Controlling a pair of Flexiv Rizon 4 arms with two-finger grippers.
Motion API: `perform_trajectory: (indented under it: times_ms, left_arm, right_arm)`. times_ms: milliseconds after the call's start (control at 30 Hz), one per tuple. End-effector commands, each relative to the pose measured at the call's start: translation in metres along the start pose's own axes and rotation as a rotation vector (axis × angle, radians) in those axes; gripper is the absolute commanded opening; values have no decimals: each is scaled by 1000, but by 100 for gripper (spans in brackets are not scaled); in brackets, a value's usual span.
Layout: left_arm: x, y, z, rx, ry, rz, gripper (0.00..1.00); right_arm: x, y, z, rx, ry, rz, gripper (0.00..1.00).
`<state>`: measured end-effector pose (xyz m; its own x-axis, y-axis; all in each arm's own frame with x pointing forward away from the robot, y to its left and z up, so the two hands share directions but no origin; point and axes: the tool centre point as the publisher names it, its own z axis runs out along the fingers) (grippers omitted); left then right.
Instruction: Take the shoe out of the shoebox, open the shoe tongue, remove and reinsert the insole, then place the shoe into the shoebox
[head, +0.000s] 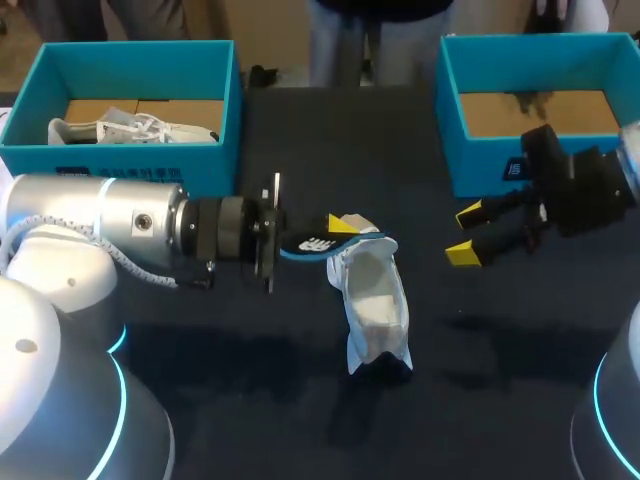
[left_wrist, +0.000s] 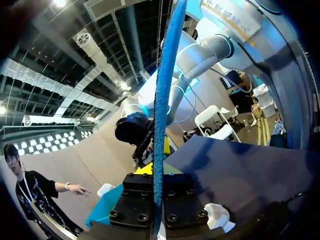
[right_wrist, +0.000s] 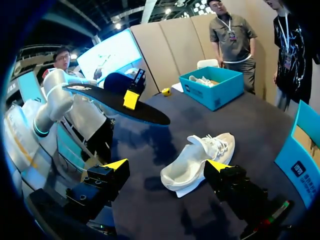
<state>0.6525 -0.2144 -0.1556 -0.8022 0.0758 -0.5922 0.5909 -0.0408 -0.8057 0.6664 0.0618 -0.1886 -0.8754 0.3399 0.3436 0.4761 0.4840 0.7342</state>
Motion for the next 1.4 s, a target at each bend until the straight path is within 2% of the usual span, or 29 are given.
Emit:
perform_trajectory:
  times_ms: [33,233,300,433,467,500,600,733,833,1067,1400]
  left_arm:
    - [3,0,0,-12,-17,-14,0]
    - [5,3,-1,-12,-22,-33,0]
    - [5,3,-2,-11,-23,-35,0]
    - [6,4,-2,-9,-22,-41,0]
    - [6,4,-2,-10,-21,-43,0]
    - [6,4,-2,-9,-21,-45,0]
    - [6,3,-2,-9,-22,-50,0]
    - [7,2,-2,-7,-25,-63,0]
    - [11,6,1,1,-33,-71,0]
    - [16,15,0,-7,-53,-80,0]
    - [23,19,0,-12,-78,-90,0]
  right_arm:
    - [1,-1,1,1,-5,1,100]
    - [1,-1,1,1,-5,1,100]
    - [-5,-5,8,39,-2,-46,100]
    - [-16,-4,16,165,-26,-231,100]
    - [-16,-4,16,154,-60,-277,100]
    - [-16,-4,16,206,-72,-309,100]
    - [-17,-5,16,234,-140,-433,100]
    - [-19,-12,16,258,-190,-527,100]
    - [-23,-20,18,247,-211,-590,100]
    - [-34,-33,29,315,-173,-731,100]
    - [-51,-54,50,320,-155,-720,100]
